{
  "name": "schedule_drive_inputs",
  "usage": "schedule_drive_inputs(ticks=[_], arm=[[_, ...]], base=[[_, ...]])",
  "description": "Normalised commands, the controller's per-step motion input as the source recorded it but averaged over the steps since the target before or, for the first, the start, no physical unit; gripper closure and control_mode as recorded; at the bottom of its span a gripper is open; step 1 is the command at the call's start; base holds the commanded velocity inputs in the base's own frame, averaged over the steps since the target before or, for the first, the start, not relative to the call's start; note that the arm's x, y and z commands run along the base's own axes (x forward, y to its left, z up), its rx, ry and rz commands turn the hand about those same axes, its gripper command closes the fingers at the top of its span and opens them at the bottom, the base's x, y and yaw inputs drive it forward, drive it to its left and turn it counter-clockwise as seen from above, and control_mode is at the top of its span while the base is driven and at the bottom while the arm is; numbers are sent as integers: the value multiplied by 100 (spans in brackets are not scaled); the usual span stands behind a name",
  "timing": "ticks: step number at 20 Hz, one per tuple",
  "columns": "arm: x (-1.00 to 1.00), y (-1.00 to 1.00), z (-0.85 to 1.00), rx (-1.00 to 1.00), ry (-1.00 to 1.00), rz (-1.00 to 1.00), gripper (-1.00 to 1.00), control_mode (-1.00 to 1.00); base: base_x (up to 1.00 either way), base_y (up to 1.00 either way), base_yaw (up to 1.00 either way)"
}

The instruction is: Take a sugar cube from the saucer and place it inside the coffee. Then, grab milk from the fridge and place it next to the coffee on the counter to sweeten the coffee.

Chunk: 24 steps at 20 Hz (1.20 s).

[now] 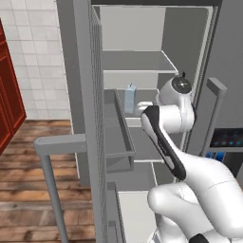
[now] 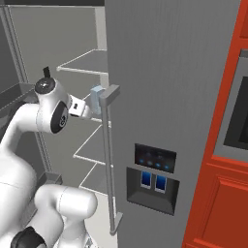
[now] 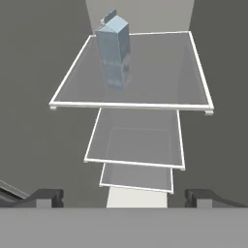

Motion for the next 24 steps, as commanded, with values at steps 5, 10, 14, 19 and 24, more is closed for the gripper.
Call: schedule_drive_inputs(ticks=[5,10,14,19,24], arm=[[93,0,-1,-9,0,0,-100,-100],[36,-2,-40,-1,0,0,-100,-100],[25,0,-31,1,0,-2,-100,-100],[36,0,-16,2,-3,-2,-100,-100],[57,0,0,0,-2,-1,-100,-100]], base=[[0,0,0],[0,0,0],[0,0,0],[0,0,0],[0,0,0]])
